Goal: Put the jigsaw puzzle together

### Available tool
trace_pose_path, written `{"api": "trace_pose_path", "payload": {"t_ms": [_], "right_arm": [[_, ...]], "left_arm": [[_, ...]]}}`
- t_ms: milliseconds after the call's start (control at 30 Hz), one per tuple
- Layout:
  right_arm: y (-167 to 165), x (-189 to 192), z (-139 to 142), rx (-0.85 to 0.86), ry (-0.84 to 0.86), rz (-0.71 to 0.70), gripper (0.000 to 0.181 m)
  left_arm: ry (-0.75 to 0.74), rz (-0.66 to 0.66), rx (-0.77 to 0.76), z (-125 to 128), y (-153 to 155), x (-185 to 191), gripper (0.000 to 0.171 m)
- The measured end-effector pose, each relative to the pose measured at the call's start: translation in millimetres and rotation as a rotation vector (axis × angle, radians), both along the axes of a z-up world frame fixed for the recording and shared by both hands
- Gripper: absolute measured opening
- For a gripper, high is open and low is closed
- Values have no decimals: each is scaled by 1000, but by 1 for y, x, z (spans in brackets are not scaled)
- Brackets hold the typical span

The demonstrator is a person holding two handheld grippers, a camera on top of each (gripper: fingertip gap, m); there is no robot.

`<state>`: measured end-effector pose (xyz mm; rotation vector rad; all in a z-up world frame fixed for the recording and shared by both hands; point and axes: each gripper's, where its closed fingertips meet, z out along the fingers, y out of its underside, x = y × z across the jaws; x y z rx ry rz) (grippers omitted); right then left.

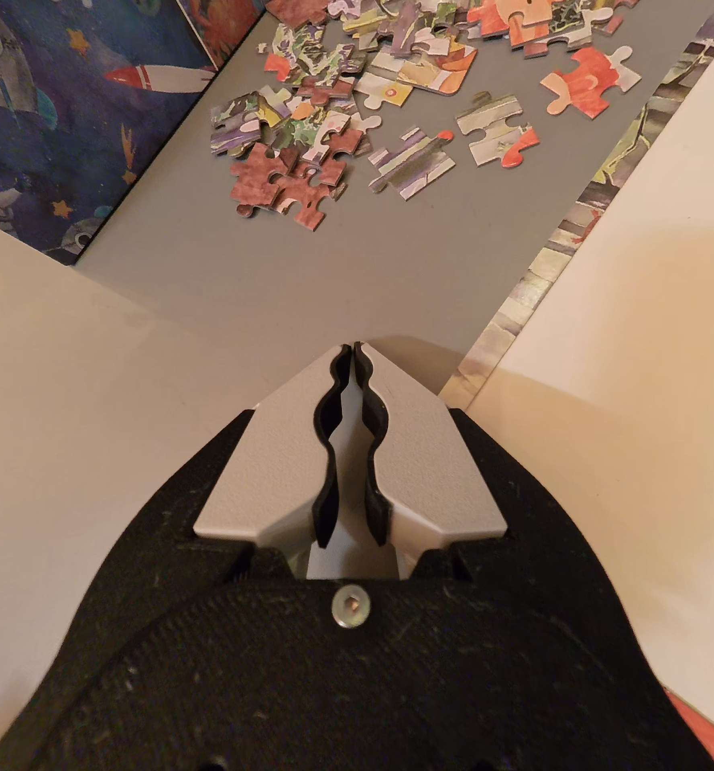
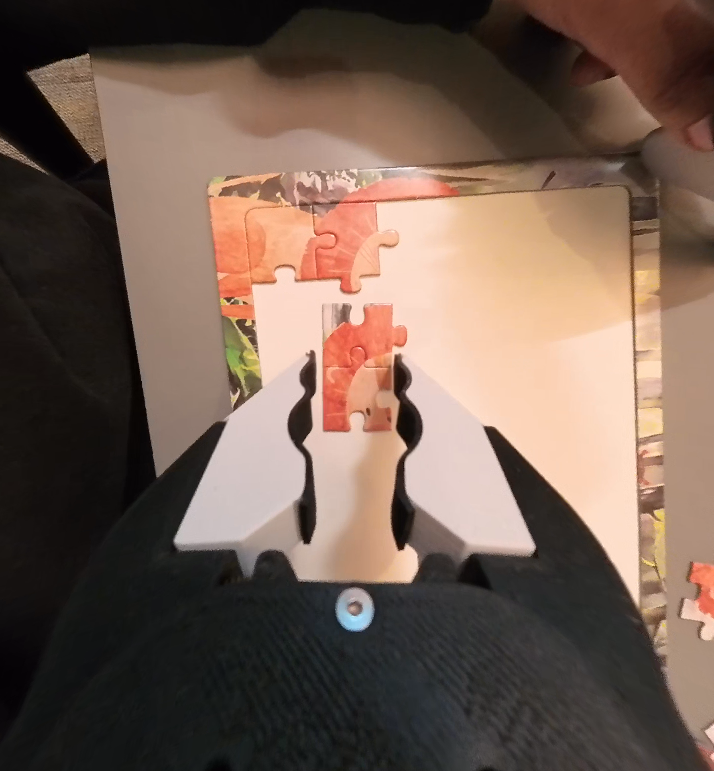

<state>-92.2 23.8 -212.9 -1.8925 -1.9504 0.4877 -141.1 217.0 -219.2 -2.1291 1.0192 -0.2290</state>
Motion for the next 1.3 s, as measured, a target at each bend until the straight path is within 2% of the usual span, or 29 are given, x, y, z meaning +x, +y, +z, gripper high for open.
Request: {"api": "trace_pose_path", "payload": {"t_ms": [367, 633, 700, 833, 1000, 1300], "right_arm": [[5, -5, -3, -63, 34, -61, 31], [4, -4, -2, -56, 39, -55, 29], [5, -5, 2, -51, 53, -45, 15], [11, -4, 5, -45, 43, -33, 28], [16, -2, 4, -41, 26, -42, 33], [21, 22, -4, -12, -34, -77, 42]], "left_arm": [[-2, 1, -3, 0, 0, 0, 3], [-2, 1, -3, 0, 0, 0, 3], [-2, 1, -2, 0, 0, 0, 3], [-3, 1, -3, 0, 0, 0, 3], [-5, 2, -5, 0, 0, 0, 3], [-4, 1, -4, 0, 0, 0, 3]]}}
